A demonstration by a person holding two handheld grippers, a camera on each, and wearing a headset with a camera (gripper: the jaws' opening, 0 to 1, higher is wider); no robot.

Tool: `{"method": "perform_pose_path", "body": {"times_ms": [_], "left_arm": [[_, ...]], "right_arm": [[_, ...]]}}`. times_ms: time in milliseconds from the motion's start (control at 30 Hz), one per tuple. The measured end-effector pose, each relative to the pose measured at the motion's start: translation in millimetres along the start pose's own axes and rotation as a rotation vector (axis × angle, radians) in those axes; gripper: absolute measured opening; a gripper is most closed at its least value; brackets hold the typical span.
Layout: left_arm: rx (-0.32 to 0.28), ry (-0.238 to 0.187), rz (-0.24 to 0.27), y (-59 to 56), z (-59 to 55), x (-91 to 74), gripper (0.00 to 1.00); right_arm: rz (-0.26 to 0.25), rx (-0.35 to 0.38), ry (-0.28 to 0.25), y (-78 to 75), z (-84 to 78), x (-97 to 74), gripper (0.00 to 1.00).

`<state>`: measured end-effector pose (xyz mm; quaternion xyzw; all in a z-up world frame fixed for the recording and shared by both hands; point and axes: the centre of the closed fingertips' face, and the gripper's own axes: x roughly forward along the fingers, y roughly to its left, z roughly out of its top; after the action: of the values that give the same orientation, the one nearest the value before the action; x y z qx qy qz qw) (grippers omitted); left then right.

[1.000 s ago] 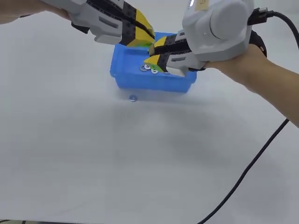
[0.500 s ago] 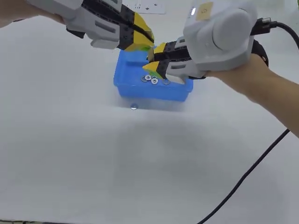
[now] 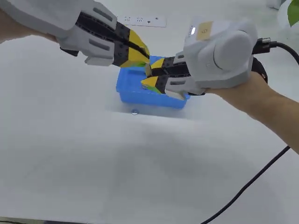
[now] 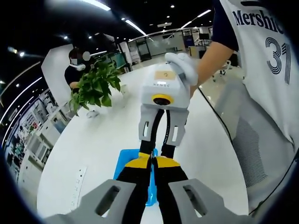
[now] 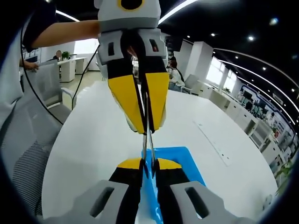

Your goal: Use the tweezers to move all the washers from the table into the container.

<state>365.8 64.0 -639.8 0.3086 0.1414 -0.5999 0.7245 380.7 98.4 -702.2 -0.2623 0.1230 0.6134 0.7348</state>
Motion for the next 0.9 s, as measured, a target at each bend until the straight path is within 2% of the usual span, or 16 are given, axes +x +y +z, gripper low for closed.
{"method": "perform_pose_path", "body": {"times_ms": [133,233,333,600,900], "left_arm": [[0.0,0.001,0.0,-5.3,-0.5,-2.4,0.06],[-0.015,0.0,-0.001,-10.0,-5.6,-5.7,0.06],[-0.031,-0.002,0.0,-15.2,-10.0,-9.1,0.06],[-0.116,0.011,0.006,-29.4,-30.4,-13.2,0.06],[-0.187,0.028,-0.002,-40.5,-50.5,-9.2,0.06]], "right_arm": [[0.018,-0.004,-0.001,11.4,2.9,3.0,0.11],[0.025,-0.005,0.006,12.8,1.0,6.3,0.11],[0.037,-0.003,0.008,20.9,1.6,8.3,0.11],[0.092,0.005,0.012,41.9,-5.5,26.4,0.11],[0.146,0.023,0.019,55.9,-19.3,37.5,0.11]]}}
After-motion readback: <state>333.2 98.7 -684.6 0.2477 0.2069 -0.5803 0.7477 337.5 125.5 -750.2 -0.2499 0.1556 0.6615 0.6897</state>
